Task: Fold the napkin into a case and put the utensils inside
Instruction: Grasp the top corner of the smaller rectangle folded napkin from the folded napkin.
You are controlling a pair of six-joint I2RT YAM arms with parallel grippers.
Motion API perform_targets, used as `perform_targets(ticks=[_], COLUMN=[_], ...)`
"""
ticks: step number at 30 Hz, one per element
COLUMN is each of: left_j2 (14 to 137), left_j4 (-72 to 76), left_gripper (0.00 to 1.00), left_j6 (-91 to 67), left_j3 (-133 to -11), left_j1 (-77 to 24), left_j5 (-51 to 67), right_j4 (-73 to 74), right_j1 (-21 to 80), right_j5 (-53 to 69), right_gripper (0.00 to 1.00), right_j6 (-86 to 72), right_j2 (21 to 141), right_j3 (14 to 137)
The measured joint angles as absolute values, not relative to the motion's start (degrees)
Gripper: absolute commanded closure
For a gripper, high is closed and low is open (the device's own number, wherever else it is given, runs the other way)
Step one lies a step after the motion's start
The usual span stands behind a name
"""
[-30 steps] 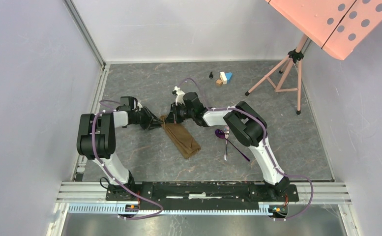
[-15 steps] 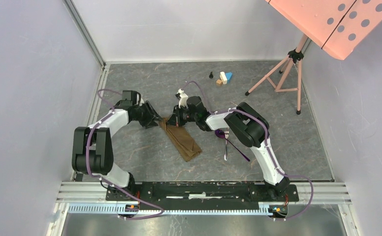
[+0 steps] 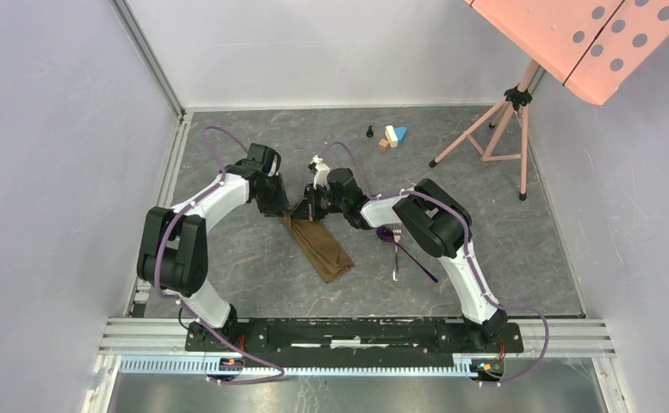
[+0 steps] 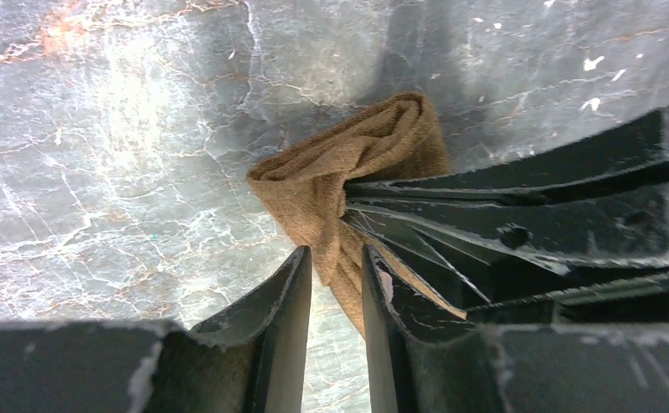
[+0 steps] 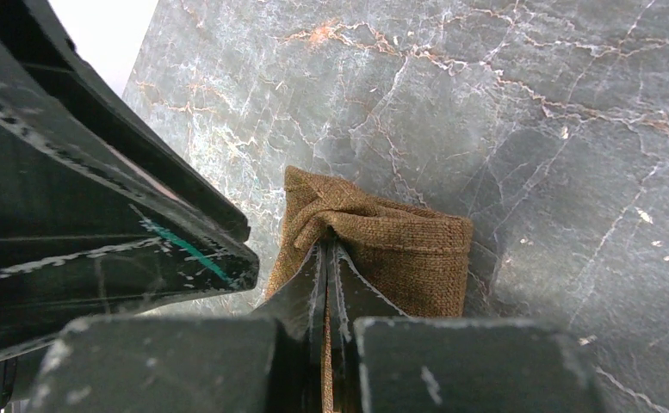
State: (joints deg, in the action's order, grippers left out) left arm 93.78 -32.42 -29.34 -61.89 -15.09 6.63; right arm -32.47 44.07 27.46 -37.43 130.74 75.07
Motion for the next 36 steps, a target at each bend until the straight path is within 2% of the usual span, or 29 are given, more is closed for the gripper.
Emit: perform_targets(ticks=[7, 12, 16, 26, 36], left_j2=[97.32, 98.48, 98.94, 100.92, 96.07], left_j4=[-33.41, -34.22, -34.26, -35.92, -33.87], left_gripper=[0.67, 0.76, 0.78, 0.97, 0.98], left_j6=[-28.60, -28.53, -27.99, -26.39, -25.19], left_j3=[-62.30, -63.31, -64.23, -66.83, -64.84], left_j1=[-15.79, -16.64, -17.12, -17.23, -17.54], left_j5=[5.91, 4.99, 3.51, 1.54, 1.85], right_j4=[-32.42, -32.32, -31.97, -30.28, -27.20], right_j1=[44.07, 44.07, 44.10, 44.14, 45.65], right_j5=[27.44, 27.44, 27.44, 27.38, 25.87], right_gripper=[1.00, 1.00, 1.00, 1.00, 1.00], right_j6=[-37.54, -37.54, -37.50, -36.97, -32.84], right_j2=[130.74, 130.76, 130.76, 130.78, 130.76], right_j3=[75.07, 75.09, 75.31, 76.09, 77.91])
